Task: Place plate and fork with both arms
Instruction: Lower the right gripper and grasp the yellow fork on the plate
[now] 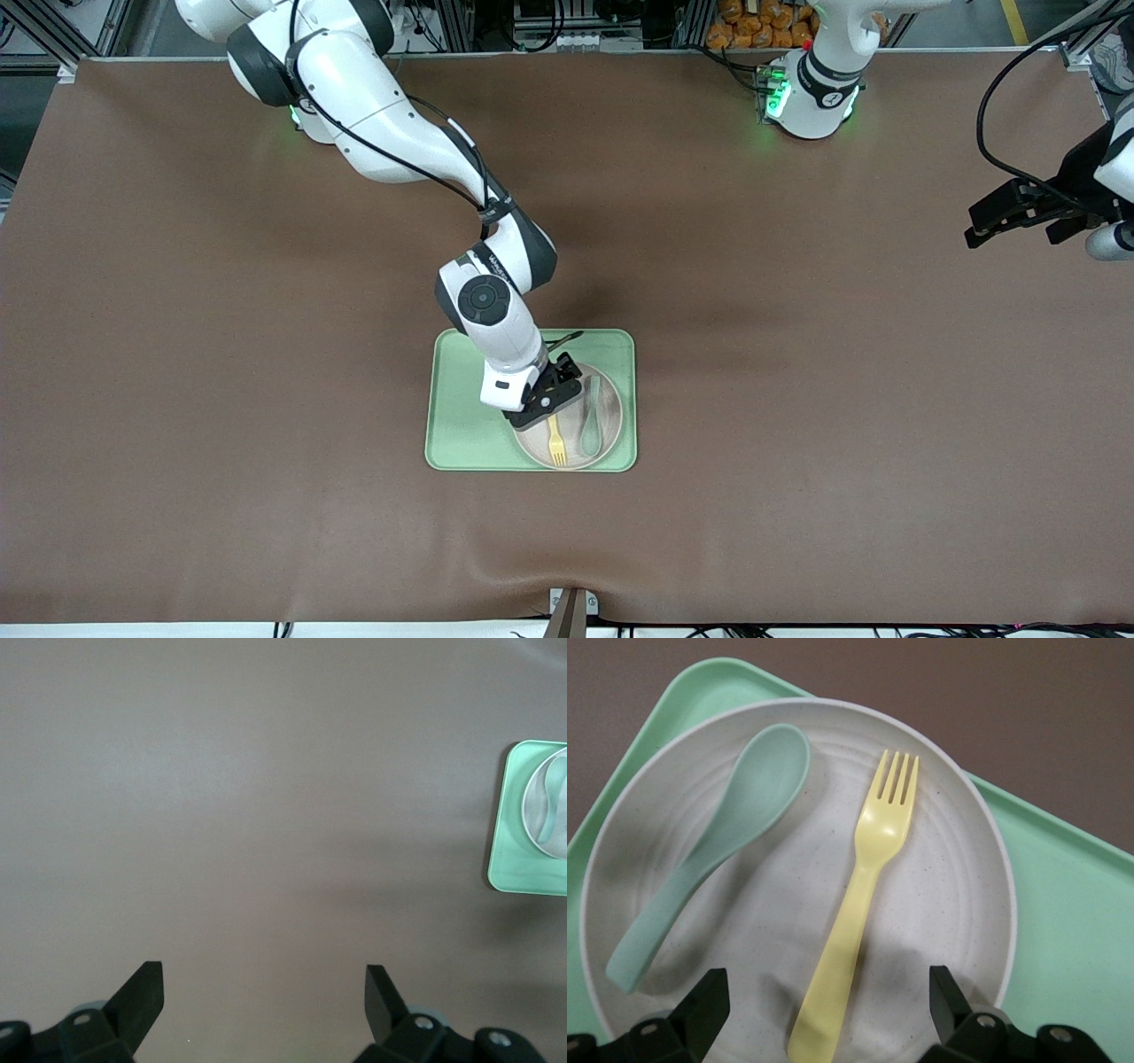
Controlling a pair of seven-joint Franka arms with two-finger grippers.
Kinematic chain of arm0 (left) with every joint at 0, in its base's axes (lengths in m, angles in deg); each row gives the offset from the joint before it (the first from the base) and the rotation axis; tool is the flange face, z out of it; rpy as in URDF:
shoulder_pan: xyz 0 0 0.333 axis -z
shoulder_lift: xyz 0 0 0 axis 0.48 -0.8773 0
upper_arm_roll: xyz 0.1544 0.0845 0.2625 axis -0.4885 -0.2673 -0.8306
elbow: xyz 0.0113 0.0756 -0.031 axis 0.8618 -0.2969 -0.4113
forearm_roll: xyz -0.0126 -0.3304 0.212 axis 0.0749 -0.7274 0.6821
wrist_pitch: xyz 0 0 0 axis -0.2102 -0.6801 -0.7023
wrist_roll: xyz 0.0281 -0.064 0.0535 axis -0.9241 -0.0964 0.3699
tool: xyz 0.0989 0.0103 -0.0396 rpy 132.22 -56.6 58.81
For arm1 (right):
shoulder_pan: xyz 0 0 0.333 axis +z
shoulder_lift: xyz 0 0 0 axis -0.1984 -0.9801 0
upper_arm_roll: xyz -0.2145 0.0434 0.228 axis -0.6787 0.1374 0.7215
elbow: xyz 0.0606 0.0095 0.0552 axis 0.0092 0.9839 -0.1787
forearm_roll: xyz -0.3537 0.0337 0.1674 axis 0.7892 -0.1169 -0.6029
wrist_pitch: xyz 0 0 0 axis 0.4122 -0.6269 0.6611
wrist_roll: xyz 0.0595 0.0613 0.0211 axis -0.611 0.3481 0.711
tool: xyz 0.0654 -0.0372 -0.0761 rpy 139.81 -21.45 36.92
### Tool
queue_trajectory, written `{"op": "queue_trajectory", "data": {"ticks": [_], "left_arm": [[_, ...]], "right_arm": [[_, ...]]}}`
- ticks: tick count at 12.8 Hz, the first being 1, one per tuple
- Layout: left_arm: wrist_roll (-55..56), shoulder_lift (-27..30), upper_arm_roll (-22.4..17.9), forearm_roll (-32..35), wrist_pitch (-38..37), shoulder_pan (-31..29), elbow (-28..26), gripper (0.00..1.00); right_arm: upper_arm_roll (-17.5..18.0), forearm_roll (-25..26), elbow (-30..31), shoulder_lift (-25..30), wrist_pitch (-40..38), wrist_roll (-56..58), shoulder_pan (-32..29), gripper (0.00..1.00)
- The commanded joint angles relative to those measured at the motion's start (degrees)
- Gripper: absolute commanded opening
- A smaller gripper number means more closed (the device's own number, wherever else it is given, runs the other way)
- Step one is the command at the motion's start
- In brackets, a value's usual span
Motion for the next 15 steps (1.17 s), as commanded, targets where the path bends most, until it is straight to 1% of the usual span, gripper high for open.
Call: {"op": "queue_trajectory", "data": {"ticks": [1, 3, 6, 9, 11, 15], "left_arm": [[-0.5, -0.8, 0.1, 0.7, -0.1, 0.3, 1.1, 1.00], [0.6, -1.0, 1.0, 0.7, -0.1, 0.8, 1.5, 1.00], [0.9, -1.1, 1.1, 0.6, -0.1, 0.9, 1.4, 1.00], [1.0, -1.3, 1.1, 1.4, 2.0, 0.9, 1.1, 1.00], [2.0, -1.3, 2.2, 1.4, 2.1, 0.6, 1.0, 1.00], [2.1, -1.3, 2.4, 1.4, 2.8, 0.3, 1.2, 1.00]], "right_arm": [[-0.3, -0.5, -1.3, -1.2, 2.1, -0.2, 0.3, 1.00], [-0.3, -0.8, -0.8, -1.2, 3.3, -0.2, -0.1, 1.00], [-0.3, -0.8, -0.6, -1.2, 3.3, -0.2, 0.0, 1.00], [-0.2, -0.9, -0.6, -1.5, 3.4, -0.2, -0.3, 1.00], [-0.2, -1.0, -0.6, -1.9, 3.4, -0.2, -0.2, 1.00], [-0.2, -0.8, -0.6, -2.3, 3.4, -0.2, 0.3, 1.00]]}}
